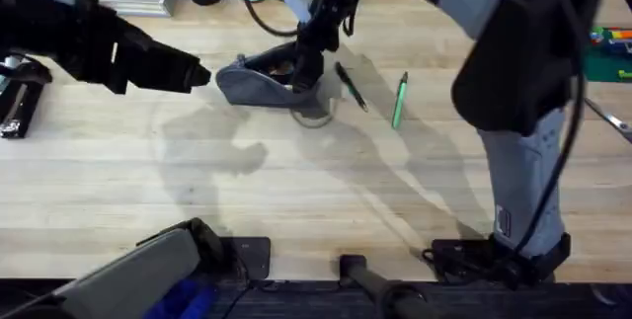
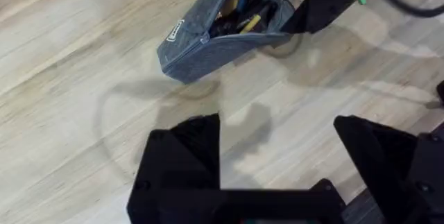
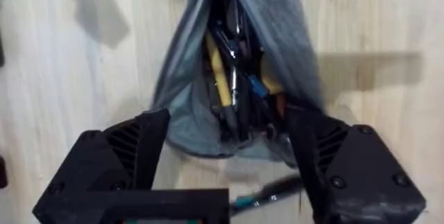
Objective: Unzip the bag, pick up the pens from the table one at a time and place them inside, then zip the bag closed.
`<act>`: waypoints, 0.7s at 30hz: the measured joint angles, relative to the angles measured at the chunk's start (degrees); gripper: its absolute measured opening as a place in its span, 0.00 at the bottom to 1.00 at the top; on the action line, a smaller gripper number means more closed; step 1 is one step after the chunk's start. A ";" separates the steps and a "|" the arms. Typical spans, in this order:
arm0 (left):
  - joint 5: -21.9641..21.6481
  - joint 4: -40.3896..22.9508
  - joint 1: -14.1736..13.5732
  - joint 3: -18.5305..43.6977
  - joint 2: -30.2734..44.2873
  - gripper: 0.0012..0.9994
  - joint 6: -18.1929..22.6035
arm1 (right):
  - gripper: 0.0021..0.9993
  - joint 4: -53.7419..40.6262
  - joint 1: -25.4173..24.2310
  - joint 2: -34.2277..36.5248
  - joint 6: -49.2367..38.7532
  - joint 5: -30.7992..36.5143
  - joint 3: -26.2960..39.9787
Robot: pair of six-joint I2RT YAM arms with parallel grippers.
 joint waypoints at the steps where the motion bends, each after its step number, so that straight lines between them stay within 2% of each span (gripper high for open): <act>1: 0.00 0.00 0.00 0.00 0.00 1.00 0.00 | 1.00 -0.48 -0.02 -1.16 0.04 0.09 0.00; 6: -0.02 0.00 0.00 0.00 0.00 1.00 0.00 | 1.00 -1.55 -0.67 -7.57 1.74 0.05 0.00; 7: -0.02 0.00 0.00 0.00 0.00 1.00 0.00 | 1.00 -1.78 -1.35 -10.80 2.66 0.05 0.00; 21: -0.02 0.00 0.00 0.00 0.00 1.00 0.00 | 1.00 -6.32 -3.10 -19.24 4.10 0.25 0.00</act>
